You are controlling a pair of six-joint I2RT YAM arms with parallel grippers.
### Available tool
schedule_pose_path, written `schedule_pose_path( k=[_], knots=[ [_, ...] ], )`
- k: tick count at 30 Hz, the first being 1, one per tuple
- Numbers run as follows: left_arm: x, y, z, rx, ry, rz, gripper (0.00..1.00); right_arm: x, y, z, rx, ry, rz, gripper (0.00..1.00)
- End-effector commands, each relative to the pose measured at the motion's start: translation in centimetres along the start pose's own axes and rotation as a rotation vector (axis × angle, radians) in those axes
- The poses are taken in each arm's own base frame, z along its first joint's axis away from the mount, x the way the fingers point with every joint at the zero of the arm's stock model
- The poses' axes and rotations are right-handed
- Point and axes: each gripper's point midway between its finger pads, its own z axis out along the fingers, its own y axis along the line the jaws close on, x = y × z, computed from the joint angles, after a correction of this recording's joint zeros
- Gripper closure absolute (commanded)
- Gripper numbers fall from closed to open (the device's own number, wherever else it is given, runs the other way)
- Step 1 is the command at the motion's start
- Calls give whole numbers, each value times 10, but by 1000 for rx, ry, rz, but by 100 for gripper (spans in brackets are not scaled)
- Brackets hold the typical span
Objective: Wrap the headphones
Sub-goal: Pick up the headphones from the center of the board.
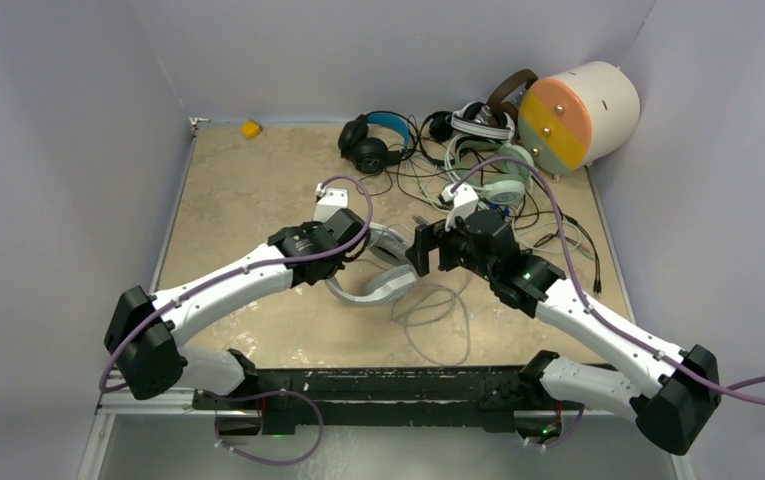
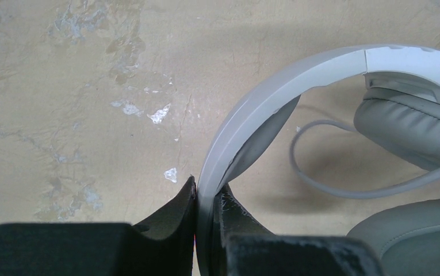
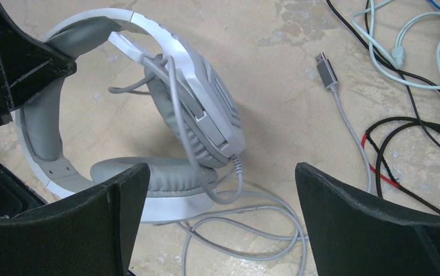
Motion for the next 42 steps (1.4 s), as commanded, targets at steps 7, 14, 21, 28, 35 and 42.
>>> schedule_pose_path(
  k=[7,14,21,28,35,42],
  knots=[
    [-34,-8,-28,124,-108,-105,100,-31,3,-18,-2,-42,53,8],
    [-36,-13,-37,200,-127,-92,100,-40,20,-27,-92,-39,33,23],
    [-38,-23,-42,273,-132,-52,100,-60,32,-32,-139,-61,10,26],
    [-39,-29,-41,301,-143,-34,100,-76,31,-24,-108,-61,14,30],
    [-48,-33,-45,321,-171,-114,100,-86,40,-37,-154,-87,7,9],
    [-57,-27,-42,442,-109,-262,100,-100,8,-64,14,-191,24,1]
  ],
)
